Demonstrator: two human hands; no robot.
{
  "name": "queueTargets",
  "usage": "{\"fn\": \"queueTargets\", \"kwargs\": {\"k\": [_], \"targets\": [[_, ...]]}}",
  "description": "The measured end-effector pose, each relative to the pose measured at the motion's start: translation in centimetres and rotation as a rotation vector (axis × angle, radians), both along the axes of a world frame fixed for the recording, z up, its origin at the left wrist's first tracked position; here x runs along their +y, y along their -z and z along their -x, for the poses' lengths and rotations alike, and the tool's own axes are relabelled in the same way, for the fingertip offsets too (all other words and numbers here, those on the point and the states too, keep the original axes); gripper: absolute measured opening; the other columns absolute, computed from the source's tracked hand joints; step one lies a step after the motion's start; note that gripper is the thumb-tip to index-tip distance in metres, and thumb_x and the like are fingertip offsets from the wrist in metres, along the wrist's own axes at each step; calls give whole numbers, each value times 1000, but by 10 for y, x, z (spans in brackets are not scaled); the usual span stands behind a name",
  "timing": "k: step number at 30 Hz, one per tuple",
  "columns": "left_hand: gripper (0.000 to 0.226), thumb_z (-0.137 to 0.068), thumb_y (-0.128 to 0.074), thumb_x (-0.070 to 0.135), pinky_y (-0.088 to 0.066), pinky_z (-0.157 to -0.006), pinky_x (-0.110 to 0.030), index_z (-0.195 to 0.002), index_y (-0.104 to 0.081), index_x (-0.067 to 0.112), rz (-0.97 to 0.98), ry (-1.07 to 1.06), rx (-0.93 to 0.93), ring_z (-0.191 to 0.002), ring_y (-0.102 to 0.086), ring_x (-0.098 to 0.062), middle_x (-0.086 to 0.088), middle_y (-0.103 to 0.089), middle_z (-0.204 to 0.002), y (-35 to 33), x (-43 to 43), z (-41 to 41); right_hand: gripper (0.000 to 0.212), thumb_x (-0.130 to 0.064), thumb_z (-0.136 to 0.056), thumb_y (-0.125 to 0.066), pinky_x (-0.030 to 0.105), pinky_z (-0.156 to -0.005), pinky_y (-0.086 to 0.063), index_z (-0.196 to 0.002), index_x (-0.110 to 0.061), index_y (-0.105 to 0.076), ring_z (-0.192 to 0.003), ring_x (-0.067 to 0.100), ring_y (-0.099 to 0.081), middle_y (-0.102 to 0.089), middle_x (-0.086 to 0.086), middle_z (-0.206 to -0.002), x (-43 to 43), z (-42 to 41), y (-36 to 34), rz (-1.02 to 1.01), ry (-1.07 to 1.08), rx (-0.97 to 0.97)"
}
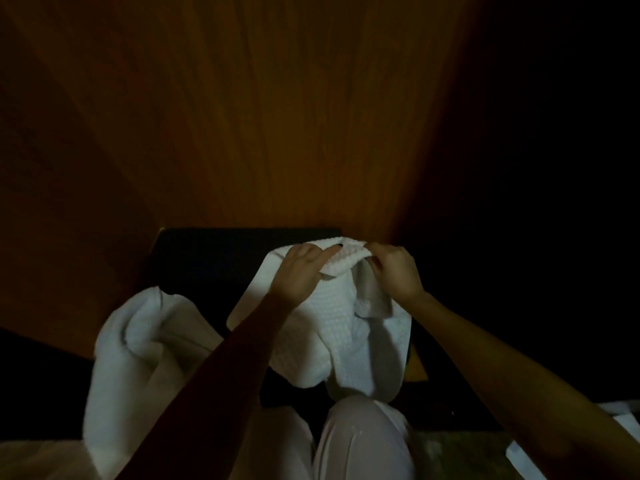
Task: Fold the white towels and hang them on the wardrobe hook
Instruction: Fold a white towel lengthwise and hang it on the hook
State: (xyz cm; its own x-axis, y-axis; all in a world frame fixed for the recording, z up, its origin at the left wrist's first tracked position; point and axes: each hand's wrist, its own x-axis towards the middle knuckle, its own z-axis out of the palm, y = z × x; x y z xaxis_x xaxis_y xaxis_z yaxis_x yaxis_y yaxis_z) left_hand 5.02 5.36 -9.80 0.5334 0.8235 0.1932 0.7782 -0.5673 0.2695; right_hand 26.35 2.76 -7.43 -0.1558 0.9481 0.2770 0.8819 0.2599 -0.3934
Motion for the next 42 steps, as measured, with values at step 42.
{"fn": "queueTargets", "kwargs": {"k": [42], "targets": [[71, -86, -64, -1, -47, -82, -25, -131, -43, 49, 484, -38, -1081, -91, -61, -18, -6, -65, -100, -735, -374, -45, 16, -23, -90, -68, 24, -57, -46, -80, -13, -60, -67, 11, -60, -64, -1, -78, -266, 2, -815, -21, -198, 648]]}}
